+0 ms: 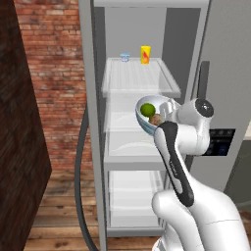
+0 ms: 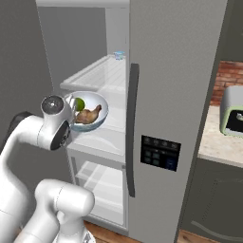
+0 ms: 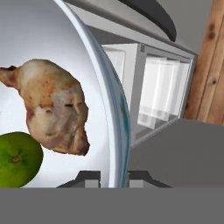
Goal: Pick the chicken drumstick and lime from their plates and place them in the bowl. Then put the bowl in the fridge.
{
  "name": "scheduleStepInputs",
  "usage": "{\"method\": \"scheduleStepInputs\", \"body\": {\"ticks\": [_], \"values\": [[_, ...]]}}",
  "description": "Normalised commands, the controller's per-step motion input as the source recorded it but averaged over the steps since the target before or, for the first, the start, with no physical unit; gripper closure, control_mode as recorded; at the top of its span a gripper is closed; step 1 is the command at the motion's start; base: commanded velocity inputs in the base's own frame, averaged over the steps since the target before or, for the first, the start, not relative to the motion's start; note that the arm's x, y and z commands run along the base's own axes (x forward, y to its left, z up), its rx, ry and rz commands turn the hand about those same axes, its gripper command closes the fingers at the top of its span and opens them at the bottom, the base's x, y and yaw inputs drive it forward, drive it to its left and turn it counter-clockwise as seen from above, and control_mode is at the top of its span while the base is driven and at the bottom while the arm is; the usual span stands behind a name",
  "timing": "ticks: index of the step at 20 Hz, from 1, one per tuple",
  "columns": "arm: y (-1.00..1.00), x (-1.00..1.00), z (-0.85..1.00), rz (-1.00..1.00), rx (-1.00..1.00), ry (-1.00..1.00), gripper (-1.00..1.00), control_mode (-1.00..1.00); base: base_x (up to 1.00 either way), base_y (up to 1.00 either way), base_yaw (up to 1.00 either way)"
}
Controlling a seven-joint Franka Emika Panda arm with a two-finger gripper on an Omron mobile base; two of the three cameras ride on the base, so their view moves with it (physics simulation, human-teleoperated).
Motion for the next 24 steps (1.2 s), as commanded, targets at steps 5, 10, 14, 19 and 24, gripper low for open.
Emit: {"method": "scheduleStepInputs", "body": {"ticks": [5,10,14,19,24], "values": [[-0.02,0.0,0.53,0.0,-0.2,-0.05,1.0,-1.0,0.0,0.0,0.0],[-0.02,0.01,0.54,0.0,-0.03,-0.09,1.0,-1.0,0.0,0.0,0.0],[-0.05,0.3,0.34,0.0,0.0,-0.04,1.0,-1.0,0.0,0.0,0.0],[0.0,0.53,0.27,0.0,0.0,-0.03,1.0,-1.0,0.0,0.0,0.0],[0.0,0.51,0.42,0.0,0.0,-0.01,1.0,-1.0,0.0,0.0,0.0]]}}
